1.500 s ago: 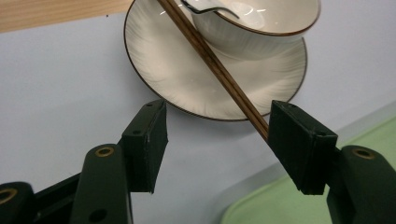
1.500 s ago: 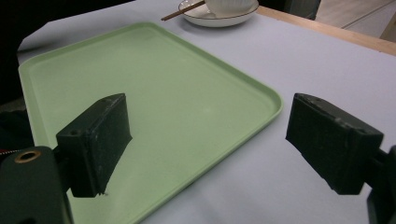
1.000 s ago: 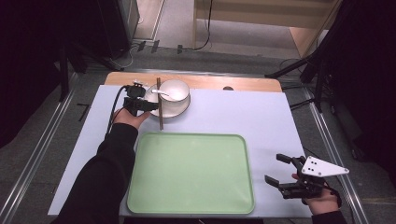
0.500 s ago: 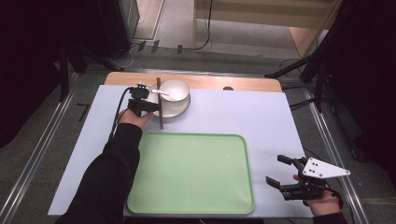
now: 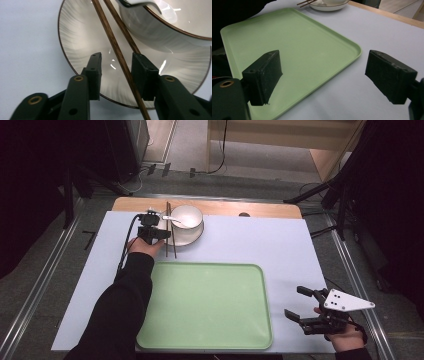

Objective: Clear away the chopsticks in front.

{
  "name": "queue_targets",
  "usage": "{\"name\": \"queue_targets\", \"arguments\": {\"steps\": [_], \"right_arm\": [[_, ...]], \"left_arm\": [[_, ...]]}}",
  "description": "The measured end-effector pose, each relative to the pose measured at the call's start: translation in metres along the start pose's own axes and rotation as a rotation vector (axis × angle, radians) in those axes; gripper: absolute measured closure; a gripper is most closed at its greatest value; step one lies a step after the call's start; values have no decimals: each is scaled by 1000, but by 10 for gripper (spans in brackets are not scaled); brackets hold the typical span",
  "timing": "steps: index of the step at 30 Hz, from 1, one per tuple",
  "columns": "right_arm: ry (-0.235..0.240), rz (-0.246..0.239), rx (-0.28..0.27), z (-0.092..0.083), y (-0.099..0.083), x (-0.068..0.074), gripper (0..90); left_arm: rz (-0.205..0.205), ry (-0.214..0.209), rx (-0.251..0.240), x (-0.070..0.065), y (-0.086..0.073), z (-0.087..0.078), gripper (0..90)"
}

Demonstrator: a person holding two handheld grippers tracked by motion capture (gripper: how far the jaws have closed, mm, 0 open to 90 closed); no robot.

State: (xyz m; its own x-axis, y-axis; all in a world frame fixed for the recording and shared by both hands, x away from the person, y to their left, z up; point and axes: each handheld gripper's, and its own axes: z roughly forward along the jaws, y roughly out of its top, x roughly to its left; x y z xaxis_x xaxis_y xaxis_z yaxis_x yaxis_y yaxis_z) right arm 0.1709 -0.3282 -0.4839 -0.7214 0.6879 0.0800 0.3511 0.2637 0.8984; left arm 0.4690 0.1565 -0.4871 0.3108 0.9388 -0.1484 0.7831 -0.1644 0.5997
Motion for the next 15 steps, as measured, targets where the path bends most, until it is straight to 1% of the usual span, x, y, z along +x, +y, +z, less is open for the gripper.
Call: {"name": "queue_targets", "arguments": {"steps": [1, 2, 3, 4, 5, 6, 8, 9, 10, 11, 13, 15], "right_arm": [[0, 0, 5, 0, 0, 0, 145], [0, -1, 6, 1, 0, 0, 145], [0, -1, 6, 1, 0, 0, 145], [1, -3, 8, 1, 0, 0, 145], [1, -3, 8, 1, 0, 0, 145], [1, -3, 8, 1, 0, 0, 144], [0, -3, 9, 1, 0, 0, 145], [-1, -3, 8, 1, 0, 0, 145], [-1, -3, 8, 1, 0, 0, 144], [-2, -4, 8, 0, 0, 0, 145], [0, -5, 9, 0, 0, 0, 145], [-1, -6, 8, 1, 0, 1, 144]], "left_arm": [[-16, 3, -11, 3, 1, 1, 687], [-37, 2, -15, 5, 1, 2, 706], [-37, 2, -15, 5, 1, 2, 722], [-60, -4, -8, 9, 2, 3, 737], [-60, -4, -8, 9, 2, 3, 754], [-83, -4, -3, 12, 2, 5, 778], [-95, 7, 9, 13, 2, 6, 808], [-95, 7, 9, 13, 2, 6, 819], [-106, 6, 9, 14, 2, 6, 819], [-129, 3, 11, 14, 2, 6, 820], [-152, 11, 7, 15, 3, 5, 844], [-153, 9, 4, 15, 3, 4, 854]]}}
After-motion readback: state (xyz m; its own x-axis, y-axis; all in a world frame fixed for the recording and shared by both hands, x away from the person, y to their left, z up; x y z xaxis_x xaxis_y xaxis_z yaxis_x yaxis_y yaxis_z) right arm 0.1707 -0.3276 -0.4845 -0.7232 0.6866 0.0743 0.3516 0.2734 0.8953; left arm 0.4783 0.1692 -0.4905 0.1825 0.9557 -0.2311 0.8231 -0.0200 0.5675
